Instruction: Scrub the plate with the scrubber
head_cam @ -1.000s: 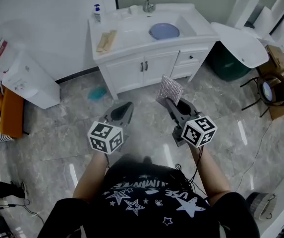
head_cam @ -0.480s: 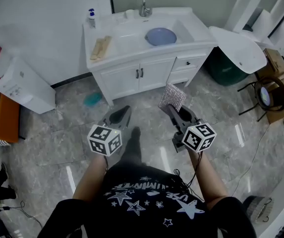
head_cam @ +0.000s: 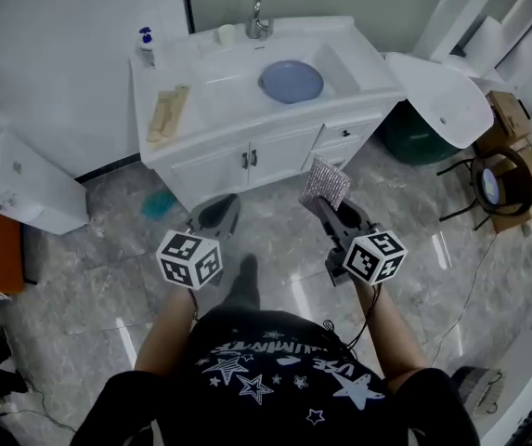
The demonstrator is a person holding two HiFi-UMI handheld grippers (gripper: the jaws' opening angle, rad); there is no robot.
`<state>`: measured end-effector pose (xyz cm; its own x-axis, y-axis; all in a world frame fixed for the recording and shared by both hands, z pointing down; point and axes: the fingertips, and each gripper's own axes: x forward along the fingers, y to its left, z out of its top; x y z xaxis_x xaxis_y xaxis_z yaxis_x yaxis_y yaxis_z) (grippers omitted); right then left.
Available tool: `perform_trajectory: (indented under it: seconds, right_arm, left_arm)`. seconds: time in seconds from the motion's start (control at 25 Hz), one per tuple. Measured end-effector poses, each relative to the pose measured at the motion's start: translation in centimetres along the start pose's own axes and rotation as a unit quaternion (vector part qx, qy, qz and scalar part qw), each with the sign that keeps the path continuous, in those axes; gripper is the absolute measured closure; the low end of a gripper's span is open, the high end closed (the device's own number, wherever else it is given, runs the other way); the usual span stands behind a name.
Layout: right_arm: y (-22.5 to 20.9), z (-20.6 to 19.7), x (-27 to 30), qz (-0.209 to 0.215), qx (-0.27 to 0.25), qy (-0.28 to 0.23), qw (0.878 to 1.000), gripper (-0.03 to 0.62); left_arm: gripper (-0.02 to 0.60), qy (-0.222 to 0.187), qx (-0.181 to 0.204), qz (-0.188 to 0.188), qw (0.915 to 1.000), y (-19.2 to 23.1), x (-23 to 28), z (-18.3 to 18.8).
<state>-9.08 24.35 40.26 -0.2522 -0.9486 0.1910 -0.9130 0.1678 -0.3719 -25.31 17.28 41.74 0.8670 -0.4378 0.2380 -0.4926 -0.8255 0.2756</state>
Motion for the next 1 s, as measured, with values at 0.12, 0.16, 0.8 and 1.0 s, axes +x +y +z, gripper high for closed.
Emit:
perform_trajectory:
  seconds: [0.12, 0.16, 0.8, 1.0]
  right_arm:
    - [-0.6, 1.0, 3.2, 0.006, -0.003, 0.011, 1.0, 0.511]
    - [-0.9, 1.4, 4.2, 0.008, -0.004, 0.015, 1.0, 0.511]
    - [-8.2, 5.7, 15.7, -0.033, 0.023, 0.037, 0.998, 0.511]
    - [-9.9, 6.3, 17.3, -0.046, 0.029, 0.041, 0.998, 0.511]
  left_arm:
    - [0.565, 0.002, -0.009, -0.003, 1.0, 3.1, 2.7, 1.3]
    - [0.565, 0.004, -0.012, -0.005, 0.9999, 3.9, 3.5, 1.8]
    - [0.565, 0.023, -0.033, -0.033, 0.9987, 13.2, 13.7, 5.6]
    - [0.565, 0.027, -0.035, -0.035, 0.9984, 14.8, 15.8, 6.5]
